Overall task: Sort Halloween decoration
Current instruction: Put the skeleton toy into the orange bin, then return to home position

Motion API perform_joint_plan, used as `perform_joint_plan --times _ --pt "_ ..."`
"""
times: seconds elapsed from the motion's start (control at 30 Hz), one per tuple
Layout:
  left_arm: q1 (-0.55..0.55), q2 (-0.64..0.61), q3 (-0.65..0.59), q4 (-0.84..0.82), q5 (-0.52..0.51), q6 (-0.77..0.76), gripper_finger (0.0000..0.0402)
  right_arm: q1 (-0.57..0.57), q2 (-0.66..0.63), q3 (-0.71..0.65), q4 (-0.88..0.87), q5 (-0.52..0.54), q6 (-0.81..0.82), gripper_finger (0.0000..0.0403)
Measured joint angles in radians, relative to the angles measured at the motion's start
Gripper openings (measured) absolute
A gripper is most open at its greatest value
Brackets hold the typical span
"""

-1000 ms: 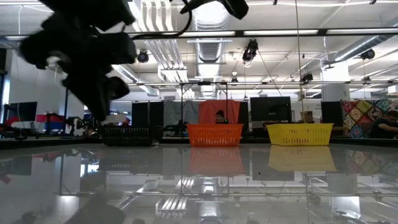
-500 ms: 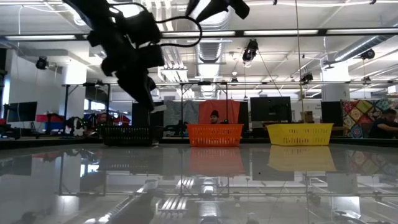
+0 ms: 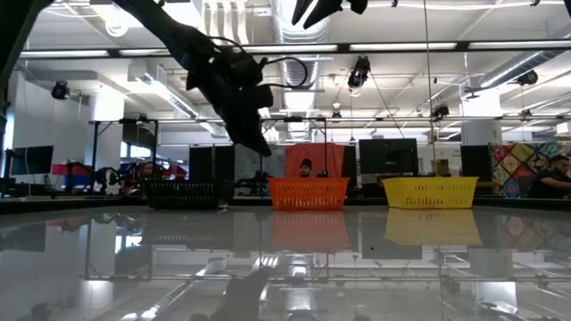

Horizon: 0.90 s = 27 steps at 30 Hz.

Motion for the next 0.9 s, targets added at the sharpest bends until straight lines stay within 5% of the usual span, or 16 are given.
perform_joint_plan --times 0.47,0.9 --pt "0.078 0.173 0.170 -0.017 0.115 0.026 0.0002 -0.087 -0.002 -0.035 -0.136 -0.002 0.000 0.0118" --pt "0.078 0.312 0.354 -0.195 0.194 0.035 0.0085 -0.120 -0.002 -0.036 -0.175 0.000 -0.017 0.0118"
